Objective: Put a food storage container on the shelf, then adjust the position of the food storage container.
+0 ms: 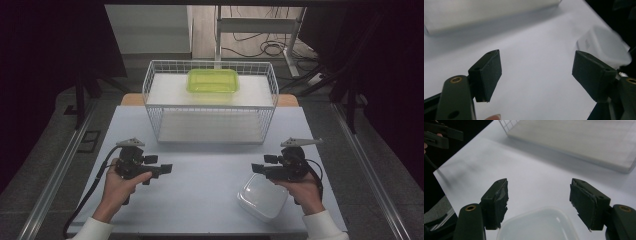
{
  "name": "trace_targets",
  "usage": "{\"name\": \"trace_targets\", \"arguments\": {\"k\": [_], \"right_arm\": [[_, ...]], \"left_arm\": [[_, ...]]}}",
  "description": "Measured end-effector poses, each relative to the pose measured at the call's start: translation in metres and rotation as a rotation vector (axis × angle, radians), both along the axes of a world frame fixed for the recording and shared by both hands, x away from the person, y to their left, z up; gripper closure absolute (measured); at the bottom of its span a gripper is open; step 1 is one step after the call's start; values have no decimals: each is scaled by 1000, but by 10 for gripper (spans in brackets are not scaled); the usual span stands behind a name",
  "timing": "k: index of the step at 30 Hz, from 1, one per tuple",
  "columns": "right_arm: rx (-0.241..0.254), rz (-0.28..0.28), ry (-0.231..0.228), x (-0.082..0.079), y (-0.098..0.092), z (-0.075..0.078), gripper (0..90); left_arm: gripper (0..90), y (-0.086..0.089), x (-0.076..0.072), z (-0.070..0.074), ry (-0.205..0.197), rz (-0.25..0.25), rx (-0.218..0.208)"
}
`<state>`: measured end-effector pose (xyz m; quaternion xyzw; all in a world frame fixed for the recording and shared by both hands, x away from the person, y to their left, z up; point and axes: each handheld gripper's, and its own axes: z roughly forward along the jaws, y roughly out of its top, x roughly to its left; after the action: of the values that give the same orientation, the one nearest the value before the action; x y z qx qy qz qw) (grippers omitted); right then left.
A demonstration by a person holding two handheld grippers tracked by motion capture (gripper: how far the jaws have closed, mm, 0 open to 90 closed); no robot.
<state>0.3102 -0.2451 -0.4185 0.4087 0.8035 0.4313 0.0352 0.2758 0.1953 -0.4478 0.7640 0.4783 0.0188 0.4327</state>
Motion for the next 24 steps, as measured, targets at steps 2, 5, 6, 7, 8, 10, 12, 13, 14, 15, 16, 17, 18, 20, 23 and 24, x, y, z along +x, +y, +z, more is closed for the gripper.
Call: {"name": "trace_targets", "arguments": {"k": [2,5,6,7,8,10,12,13,14,15,16,17,18,20,23,24], "right_arm": [[-22,6,5,-4,1,-6,310],[-69,1,5,-8,3,-13,305],[-72,3,4,-10,4,-16,304],[-72,3,4,-10,4,-16,304],[-75,7,3,-10,5,-17,303],[-73,8,0,-11,5,-18,302],[-68,11,1,-11,6,-19,301],[-68,12,-2,-12,6,-18,299],[-64,11,-4,-13,5,-18,299],[-61,8,-9,-13,4,-17,299],[-57,5,-13,-13,3,-16,299],[-55,3,-15,-14,1,-15,299],[-52,-1,-17,-14,0,-15,299],[-52,-6,-18,-13,-1,-14,299],[-51,-9,-16,-12,-1,-14,300],[-52,-7,-17,-12,0,-14,300]], "left_arm": [[229,-1,-3,-6,11,-8,8],[233,-1,-7,-12,17,2,23],[234,-1,-8,-12,23,-2,14],[234,-1,-9,-13,24,-5,6],[234,0,-11,-14,25,-6,7],[235,-1,-11,-16,31,-7,9],[235,-3,-12,-17,38,-5,11],[233,-3,-12,-17,36,-7,14],[232,-3,-12,-17,35,-6,11],[231,-3,-12,-17,35,-2,9],[230,-2,-12,-17,33,-1,12],[230,-2,-11,-17,32,1,13],[229,-2,-11,-17,32,2,13],[229,-1,-11,-17,31,2,20],[230,0,-12,-17,29,5,27],[230,0,-12,-17,29,6,26]]}}
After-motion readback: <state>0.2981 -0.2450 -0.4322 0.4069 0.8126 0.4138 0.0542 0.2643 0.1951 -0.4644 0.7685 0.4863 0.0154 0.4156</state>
